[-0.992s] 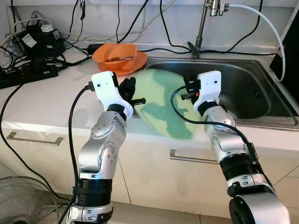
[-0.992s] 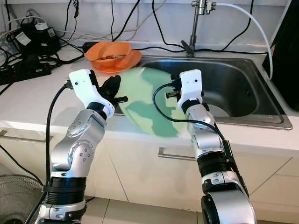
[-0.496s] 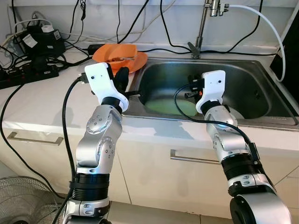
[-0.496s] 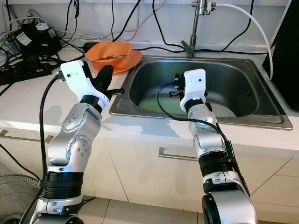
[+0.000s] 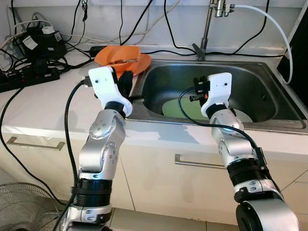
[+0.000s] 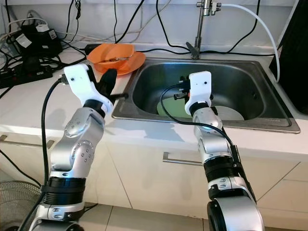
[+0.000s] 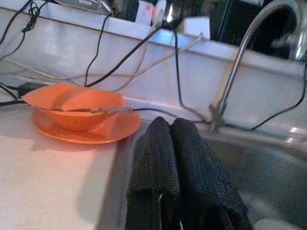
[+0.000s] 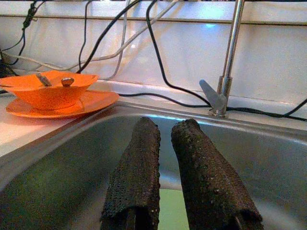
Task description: Kitchen organization
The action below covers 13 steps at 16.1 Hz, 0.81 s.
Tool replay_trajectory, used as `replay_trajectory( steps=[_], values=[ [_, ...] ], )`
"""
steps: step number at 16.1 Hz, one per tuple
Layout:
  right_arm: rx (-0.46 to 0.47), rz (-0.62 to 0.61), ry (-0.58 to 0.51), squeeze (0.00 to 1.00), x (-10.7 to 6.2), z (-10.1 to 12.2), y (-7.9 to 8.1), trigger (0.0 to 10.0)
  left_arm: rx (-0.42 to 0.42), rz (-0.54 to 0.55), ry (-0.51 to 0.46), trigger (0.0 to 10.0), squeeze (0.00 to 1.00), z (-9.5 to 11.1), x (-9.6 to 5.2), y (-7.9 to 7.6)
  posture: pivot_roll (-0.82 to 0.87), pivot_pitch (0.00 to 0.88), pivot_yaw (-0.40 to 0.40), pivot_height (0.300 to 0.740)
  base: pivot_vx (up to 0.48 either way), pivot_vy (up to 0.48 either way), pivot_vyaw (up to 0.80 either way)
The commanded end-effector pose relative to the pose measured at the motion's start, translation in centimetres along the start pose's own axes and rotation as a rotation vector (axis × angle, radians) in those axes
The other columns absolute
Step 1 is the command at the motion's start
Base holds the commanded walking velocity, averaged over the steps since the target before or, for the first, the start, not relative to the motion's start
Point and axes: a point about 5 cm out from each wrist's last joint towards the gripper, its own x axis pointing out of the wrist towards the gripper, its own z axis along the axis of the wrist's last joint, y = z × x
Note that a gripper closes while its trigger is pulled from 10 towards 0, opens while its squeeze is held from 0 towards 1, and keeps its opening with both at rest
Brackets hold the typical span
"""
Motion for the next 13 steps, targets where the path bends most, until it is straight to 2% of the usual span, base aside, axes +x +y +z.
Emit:
replay_trajectory(
  steps=[1, 3, 4, 8, 10, 13],
  values=[
    [0.028, -0.011, -0.034, 0.00, -0.1, 0.5, 0.0, 10.0, 0.051, -0.008, 0.007, 10.0, 0.00, -0.5, 0.0, 0.3, 0.01, 0.000, 0.085, 0.740, 0.000, 0.000, 0.00],
    [0.050, -0.028, -0.067, 0.00, -0.3, 0.9, -0.2, 10.0, 0.164, -0.002, 0.006, 10.0, 0.00, -0.9, 0.1, 1.2, 0.01, 0.000, 0.086, 0.740, 0.000, 0.000, 0.00],
    [0.056, -0.034, -0.075, 0.00, -0.3, 1.0, -0.4, 10.0, 0.172, 0.001, -0.001, 10.0, 0.00, -0.9, 0.2, 1.4, 0.00, 0.000, 0.086, 0.740, 0.000, 0.000, 0.00],
    [0.075, -0.084, -0.122, 0.00, -0.9, 1.3, -1.2, 10.0, 0.288, 0.009, -0.029, 10.0, 0.00, -0.7, 0.5, 3.3, 0.00, 0.000, 0.088, 0.740, 0.000, 0.000, 0.00],
    [0.076, -0.120, -0.134, 0.00, -1.7, 1.0, -2.0, 10.0, 0.361, 0.048, -0.021, 10.0, 0.00, -1.3, 0.2, 5.1, -0.01, 0.000, 0.085, 0.740, 0.000, 0.000, 0.00],
    [0.068, -0.142, -0.127, 0.00, -2.5, 0.5, -2.7, 10.0, 0.370, 0.084, -0.009, 10.0, 0.00, -1.8, 0.0, 6.4, -0.01, 0.000, 0.086, 0.740, 0.000, 0.000, 0.00]
  ],
)
